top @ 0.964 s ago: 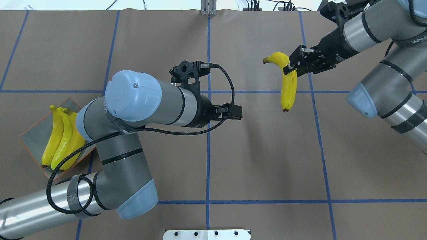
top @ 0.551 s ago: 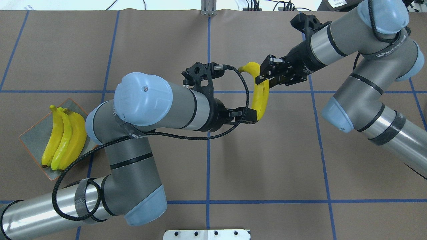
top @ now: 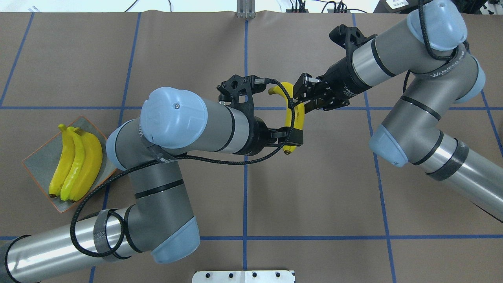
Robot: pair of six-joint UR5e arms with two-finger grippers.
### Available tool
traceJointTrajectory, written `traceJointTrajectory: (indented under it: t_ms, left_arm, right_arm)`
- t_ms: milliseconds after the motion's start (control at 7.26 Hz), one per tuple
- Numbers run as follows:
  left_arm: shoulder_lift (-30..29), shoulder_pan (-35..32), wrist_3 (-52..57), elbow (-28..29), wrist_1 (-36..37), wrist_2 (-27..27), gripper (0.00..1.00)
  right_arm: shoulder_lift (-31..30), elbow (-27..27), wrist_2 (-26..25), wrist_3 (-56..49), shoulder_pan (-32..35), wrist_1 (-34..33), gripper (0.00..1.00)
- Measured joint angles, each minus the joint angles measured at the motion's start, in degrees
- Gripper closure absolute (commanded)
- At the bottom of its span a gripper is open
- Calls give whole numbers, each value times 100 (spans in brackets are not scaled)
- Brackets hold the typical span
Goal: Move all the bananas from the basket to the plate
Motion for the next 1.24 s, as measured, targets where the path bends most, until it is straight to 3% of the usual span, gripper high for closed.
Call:
traceJointTrajectory:
  t_ms: [413, 551, 689, 827, 964, 1102, 1240]
  left_arm:
    - [-113, 0, 1, 117, -17, 1, 7]
    - [-128, 0, 1, 144, -17, 4, 36]
    - [-143, 0, 1, 172, -15, 7, 97]
    - [-148, 0, 0, 182, -12, 7, 100]
    - [-152, 1, 3, 181, -13, 3, 100]
    - [-153, 1, 6, 180, -14, 2, 100]
    - [-144, 0, 9, 183, -11, 2, 100]
  right_arm:
    - [63, 135, -15, 23, -79, -7, 100]
    - [80, 157, -19, 22, -90, -7, 100]
    - [86, 190, -21, 23, -93, -9, 100]
    - [87, 224, -21, 18, -96, -13, 100]
    - [87, 241, -23, -7, -96, -15, 78]
    - [84, 248, -24, -38, -97, -16, 1]
    - [77, 267, -41, -68, -97, -16, 0]
